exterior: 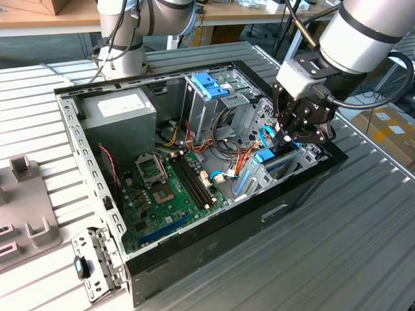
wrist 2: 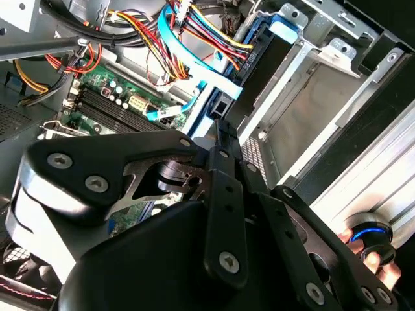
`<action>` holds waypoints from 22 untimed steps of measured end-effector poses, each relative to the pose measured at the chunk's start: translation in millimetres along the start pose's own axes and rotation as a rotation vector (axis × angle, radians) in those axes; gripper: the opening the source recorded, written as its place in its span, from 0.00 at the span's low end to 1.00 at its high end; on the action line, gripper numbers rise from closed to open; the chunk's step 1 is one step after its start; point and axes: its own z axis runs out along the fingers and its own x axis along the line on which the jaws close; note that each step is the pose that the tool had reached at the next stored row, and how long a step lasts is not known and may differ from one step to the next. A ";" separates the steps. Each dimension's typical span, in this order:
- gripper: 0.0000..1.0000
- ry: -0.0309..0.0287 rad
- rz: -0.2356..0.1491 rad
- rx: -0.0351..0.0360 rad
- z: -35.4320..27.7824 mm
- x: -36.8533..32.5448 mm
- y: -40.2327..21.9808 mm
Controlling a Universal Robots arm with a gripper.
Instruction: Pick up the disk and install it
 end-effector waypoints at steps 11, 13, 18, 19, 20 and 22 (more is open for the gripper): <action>0.11 0.0001 0.000 -0.0016 6.1 0.2 -13.4; 0.11 0.0002 0.000 -0.0017 7.1 -0.6 -15.8; 0.11 -0.0002 -0.003 -0.0019 10.8 -6.2 -23.2; 0.11 -0.0002 -0.003 -0.0019 11.4 -6.3 -24.4; 0.11 -0.0001 -0.003 -0.0020 12.0 -6.3 -25.6; 0.11 -0.0001 -0.003 -0.0021 13.5 -6.2 -27.5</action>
